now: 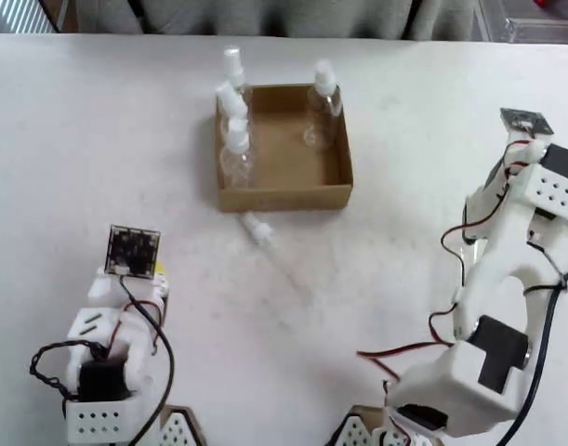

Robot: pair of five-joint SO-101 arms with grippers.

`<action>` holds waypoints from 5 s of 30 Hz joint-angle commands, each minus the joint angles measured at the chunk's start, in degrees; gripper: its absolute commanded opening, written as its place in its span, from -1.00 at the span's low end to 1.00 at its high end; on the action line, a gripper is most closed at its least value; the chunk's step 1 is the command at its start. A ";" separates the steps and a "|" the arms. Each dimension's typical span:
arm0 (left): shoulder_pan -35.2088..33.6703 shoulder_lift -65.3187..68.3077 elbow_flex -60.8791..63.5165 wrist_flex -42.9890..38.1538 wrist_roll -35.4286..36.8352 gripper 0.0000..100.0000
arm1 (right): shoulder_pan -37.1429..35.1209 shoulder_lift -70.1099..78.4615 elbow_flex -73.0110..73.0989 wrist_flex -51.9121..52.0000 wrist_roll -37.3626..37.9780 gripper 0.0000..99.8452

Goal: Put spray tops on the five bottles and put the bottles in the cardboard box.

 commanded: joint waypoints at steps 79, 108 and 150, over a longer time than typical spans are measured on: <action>-0.48 -0.31 -0.18 0.09 -0.70 -0.96 | -0.40 4.44 14.95 -23.34 -10.55 -0.55; -0.57 -0.31 -0.18 0.18 -0.70 -0.96 | -0.31 -2.15 15.47 -21.32 -13.71 -0.59; -0.31 -0.31 -0.18 0.26 -0.70 -0.96 | -0.22 -12.70 23.21 -14.29 -4.84 -0.97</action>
